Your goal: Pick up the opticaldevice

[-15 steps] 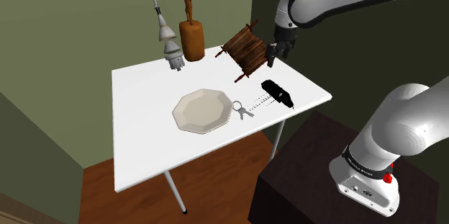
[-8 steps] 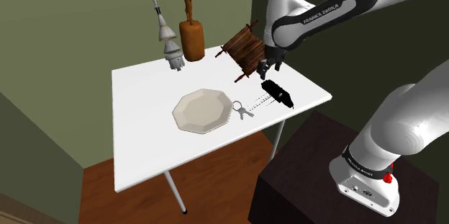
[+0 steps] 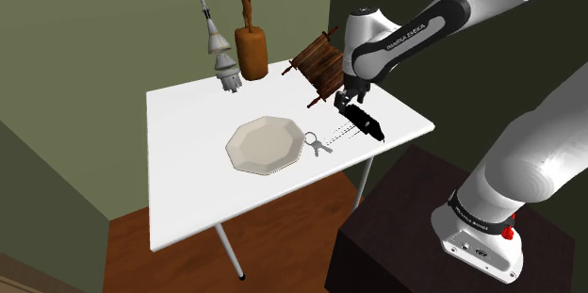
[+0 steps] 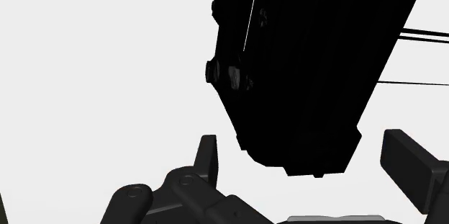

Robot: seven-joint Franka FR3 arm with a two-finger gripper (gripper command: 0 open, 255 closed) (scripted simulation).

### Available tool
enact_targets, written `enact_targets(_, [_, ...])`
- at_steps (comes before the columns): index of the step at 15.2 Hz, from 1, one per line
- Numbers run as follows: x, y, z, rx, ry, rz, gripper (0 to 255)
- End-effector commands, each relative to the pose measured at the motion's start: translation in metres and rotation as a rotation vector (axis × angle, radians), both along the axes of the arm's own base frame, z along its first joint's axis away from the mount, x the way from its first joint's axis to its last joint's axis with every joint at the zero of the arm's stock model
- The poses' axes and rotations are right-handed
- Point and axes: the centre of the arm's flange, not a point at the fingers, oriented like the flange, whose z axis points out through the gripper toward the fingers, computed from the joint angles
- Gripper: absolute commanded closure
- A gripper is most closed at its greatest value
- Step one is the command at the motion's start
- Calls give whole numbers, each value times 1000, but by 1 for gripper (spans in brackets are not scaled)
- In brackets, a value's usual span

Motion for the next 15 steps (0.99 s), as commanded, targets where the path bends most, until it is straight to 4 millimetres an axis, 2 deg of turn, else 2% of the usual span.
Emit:
enact_targets(1, [-1,0,-7,0,-1,0,0])
enact_targets(2, [-1,0,-7,0,-1,0,0])
enact_targets(3, [-1,0,-6,0,-1,0,255])
enact_targets(12, [-1,0,-7,0,-1,0,255])
enact_targets(15, [-1,0,9,0,-1,0,255])
